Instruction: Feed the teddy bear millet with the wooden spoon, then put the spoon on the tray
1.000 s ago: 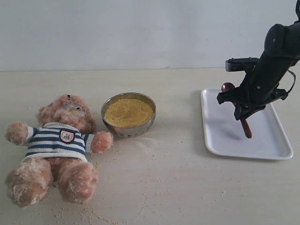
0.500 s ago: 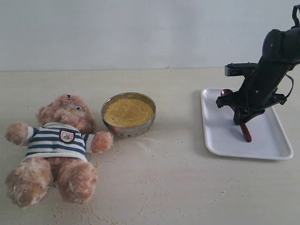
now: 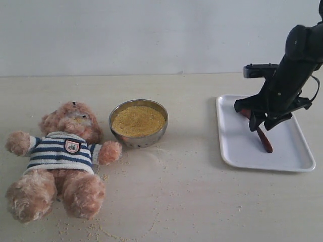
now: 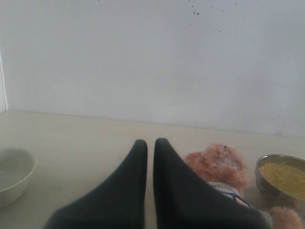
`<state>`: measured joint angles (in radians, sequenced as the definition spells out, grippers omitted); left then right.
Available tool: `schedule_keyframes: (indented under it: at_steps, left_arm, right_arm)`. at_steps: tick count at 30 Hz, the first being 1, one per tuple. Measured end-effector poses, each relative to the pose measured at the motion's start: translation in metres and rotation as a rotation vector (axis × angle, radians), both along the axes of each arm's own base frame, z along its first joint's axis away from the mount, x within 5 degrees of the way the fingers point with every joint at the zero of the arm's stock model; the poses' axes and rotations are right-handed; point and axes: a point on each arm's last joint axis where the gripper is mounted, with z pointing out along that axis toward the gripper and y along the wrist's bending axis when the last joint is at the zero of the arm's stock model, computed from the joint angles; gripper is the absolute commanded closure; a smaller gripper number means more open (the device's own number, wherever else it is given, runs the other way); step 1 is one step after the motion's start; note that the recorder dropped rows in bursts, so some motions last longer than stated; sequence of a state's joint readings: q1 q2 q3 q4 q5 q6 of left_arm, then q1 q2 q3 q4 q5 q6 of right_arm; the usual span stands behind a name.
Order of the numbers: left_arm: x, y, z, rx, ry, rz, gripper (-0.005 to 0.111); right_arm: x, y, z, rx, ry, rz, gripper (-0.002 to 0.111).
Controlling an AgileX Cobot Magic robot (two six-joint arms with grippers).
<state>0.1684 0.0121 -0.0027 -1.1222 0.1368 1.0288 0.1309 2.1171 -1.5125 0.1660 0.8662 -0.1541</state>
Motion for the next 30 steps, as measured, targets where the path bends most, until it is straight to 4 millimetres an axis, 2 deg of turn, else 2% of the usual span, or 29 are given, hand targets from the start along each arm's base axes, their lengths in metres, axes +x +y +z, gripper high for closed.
schedule_keyframes:
  at_steps: [1,4,5,6,9,13,18,21,26,30]
  left_arm:
    - [0.0,0.0,0.0,0.0,0.0,0.0,0.102]
    - [0.0,0.0,0.0,0.0,0.0,0.0,0.102]
    - [0.0,0.0,0.0,0.0,0.0,0.0,0.102]
    - [0.0,0.0,0.0,0.0,0.0,0.0,0.102]
    - [0.0,0.0,0.0,0.0,0.0,0.0,0.102]
    - [0.0,0.0,0.0,0.0,0.0,0.0,0.102]
    - [0.0,0.0,0.0,0.0,0.0,0.0,0.102]
    - [0.0,0.0,0.0,0.0,0.0,0.0,0.102]
    - [0.0,0.0,0.0,0.0,0.0,0.0,0.102]
    - [0.0,0.0,0.0,0.0,0.0,0.0,0.102]
  right_arm:
    - [-0.002,0.0,0.009,0.0,-0.011,0.003,0.072]
    - [-0.01,-0.003,0.049,-0.003,-0.091,-0.011,0.102]
    - [-0.013,-0.004,0.059,0.001,-0.129,-0.035,0.108]
    - [-0.019,-0.006,0.073,0.007,-0.207,-0.071,0.108]
    - [-0.04,-0.011,0.098,0.066,-0.399,-0.203,0.108]
    - [-0.086,-0.02,0.112,0.139,-0.63,-0.295,0.108]
    - [-0.151,-0.032,0.126,0.16,-0.972,-0.251,0.108]
    - [-0.185,-0.037,0.129,0.156,-1.07,-0.226,0.108]
    - [-0.219,-0.04,0.13,0.159,-1.09,-0.214,0.108]
    - [-0.238,-0.041,0.123,0.165,-0.942,-0.235,0.108]
